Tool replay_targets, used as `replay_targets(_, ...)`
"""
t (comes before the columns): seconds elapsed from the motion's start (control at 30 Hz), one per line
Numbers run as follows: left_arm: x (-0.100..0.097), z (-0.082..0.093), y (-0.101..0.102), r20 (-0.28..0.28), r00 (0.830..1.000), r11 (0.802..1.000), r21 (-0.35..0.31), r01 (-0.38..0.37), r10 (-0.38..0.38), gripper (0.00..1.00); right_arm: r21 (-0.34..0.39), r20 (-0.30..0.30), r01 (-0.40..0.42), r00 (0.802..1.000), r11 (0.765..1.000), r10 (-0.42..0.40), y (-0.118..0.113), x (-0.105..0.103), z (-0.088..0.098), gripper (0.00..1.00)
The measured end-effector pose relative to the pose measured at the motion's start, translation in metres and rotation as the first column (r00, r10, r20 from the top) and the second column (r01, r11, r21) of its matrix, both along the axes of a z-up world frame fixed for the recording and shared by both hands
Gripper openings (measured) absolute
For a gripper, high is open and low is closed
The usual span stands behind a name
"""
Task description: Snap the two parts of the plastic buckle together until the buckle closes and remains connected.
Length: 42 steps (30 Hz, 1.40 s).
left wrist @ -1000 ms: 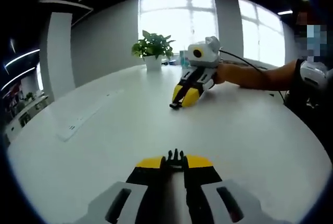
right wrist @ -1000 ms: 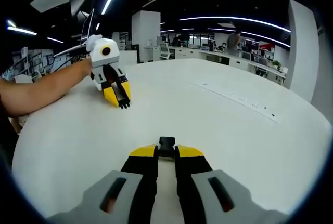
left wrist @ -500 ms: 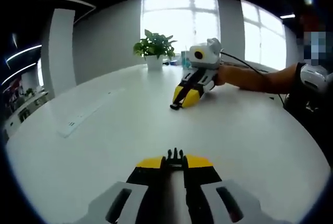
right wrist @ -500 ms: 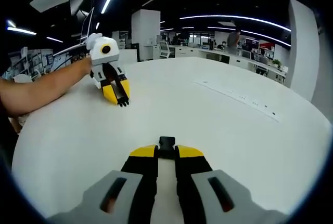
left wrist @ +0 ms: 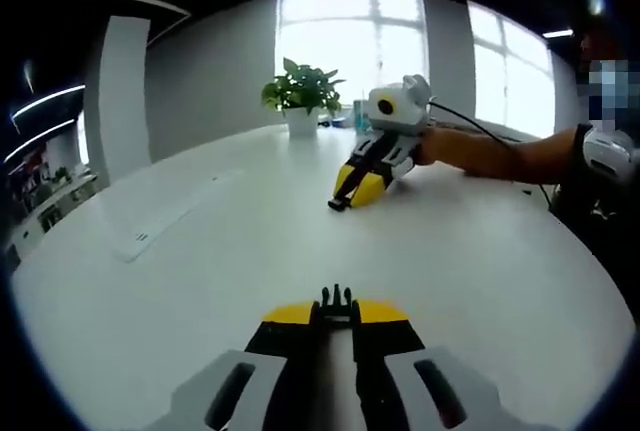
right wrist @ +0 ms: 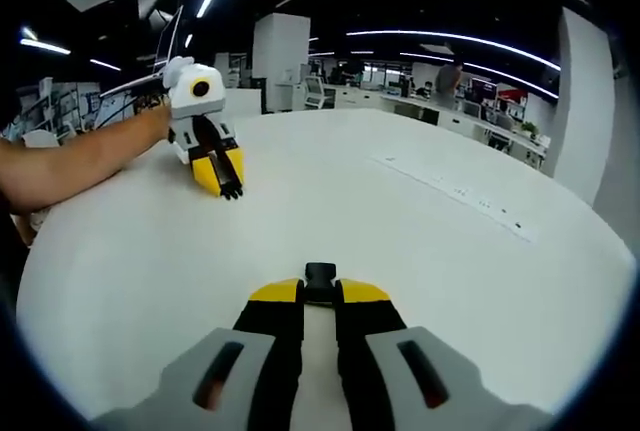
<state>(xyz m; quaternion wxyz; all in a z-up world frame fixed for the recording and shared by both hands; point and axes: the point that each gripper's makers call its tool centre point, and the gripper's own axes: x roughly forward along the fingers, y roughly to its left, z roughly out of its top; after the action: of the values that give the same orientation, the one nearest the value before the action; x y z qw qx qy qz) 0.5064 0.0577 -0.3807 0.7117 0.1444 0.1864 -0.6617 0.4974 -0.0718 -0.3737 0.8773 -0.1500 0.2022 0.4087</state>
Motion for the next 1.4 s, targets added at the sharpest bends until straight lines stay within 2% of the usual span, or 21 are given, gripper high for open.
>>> replay_targets(0.1, 0.002, 0.008, -0.004, 0.005, 1.0, 1.0, -0.02, -0.01, 0.011, 0.11, 0.005, -0.017, -0.007, 1.0, 1.0, 0.007, 0.001, -0.003, -0.001, 0.1)
replay_targets(0.27, 0.01, 0.023, -0.008, 0.048, 0.997, 0.996, -0.07, -0.051, 0.055, 0.11, 0.009, -0.022, -0.013, 1.0, 1.0, 0.014, 0.003, -0.005, -0.001, 0.1)
replay_targets(0.4, 0.004, 0.034, -0.01, 0.027, 0.998, 0.995, -0.087, -0.049, 0.051, 0.1, 0.071, -0.019, -0.006, 1.0, 0.997, 0.008, 0.005, -0.005, 0.012, 0.1)
replay_targets(0.53, -0.001, 0.041, -0.012, 0.015, 0.999, 0.995, -0.093, -0.041, 0.042, 0.1, 0.084, -0.016, -0.027, 0.999, 0.996, 0.028, 0.008, -0.014, 0.02, 0.1)
replay_targets(0.6, -0.005, 0.043, -0.013, 0.023, 0.999, 0.996, -0.087, -0.031, 0.033, 0.1, 0.077, -0.008, -0.042, 0.999, 0.996, 0.042, 0.009, -0.02, 0.023, 0.1)
replay_targets(0.67, -0.003, 0.043, -0.013, 0.076, 0.996, 0.996, -0.071, -0.047, 0.053, 0.11, 0.071, 0.004, -0.054, 0.999, 0.996, 0.054, 0.009, -0.025, 0.028, 0.1)
replay_targets(0.7, -0.004, 0.043, -0.013, 0.083, 0.995, 0.997, -0.066, -0.046, 0.051, 0.11, 0.067, 0.009, -0.055, 0.998, 0.996, 0.054, 0.008, -0.026, 0.029, 0.1)
replay_targets(1.0, -0.01, 0.038, -0.016, 0.093, 0.995, 0.998, -0.053, -0.037, 0.042, 0.11, 0.088, 0.021, -0.05, 0.999, 0.995, 0.048, 0.005, -0.029, 0.037, 0.1)
replay_targets(1.07, -0.012, 0.042, -0.017, 0.077, 0.996, 0.995, -0.088, -0.042, 0.049, 0.11, 0.096, 0.013, -0.049, 0.999, 0.994, 0.048, 0.004, -0.029, 0.037, 0.1)
replay_targets(1.1, -0.011, 0.05, -0.021, 0.099, 0.994, 0.99, -0.137, -0.039, 0.053, 0.11, 0.098, 0.013, -0.047, 0.999, 0.994, 0.046, 0.003, -0.029, 0.037, 0.1)
replay_targets(1.23, -0.009, 0.053, -0.017, 0.096, 0.992, 0.986, -0.154, -0.062, 0.078, 0.11, 0.102, 0.011, -0.045, 0.999, 0.994, 0.044, 0.0, -0.029, 0.038, 0.1)
replay_targets(1.4, -0.013, 0.047, -0.013, 0.096, 0.989, 0.987, -0.124, -0.099, 0.111, 0.11, 0.123, 0.007, -0.046, 0.999, 0.991, 0.046, -0.001, -0.03, 0.041, 0.1)
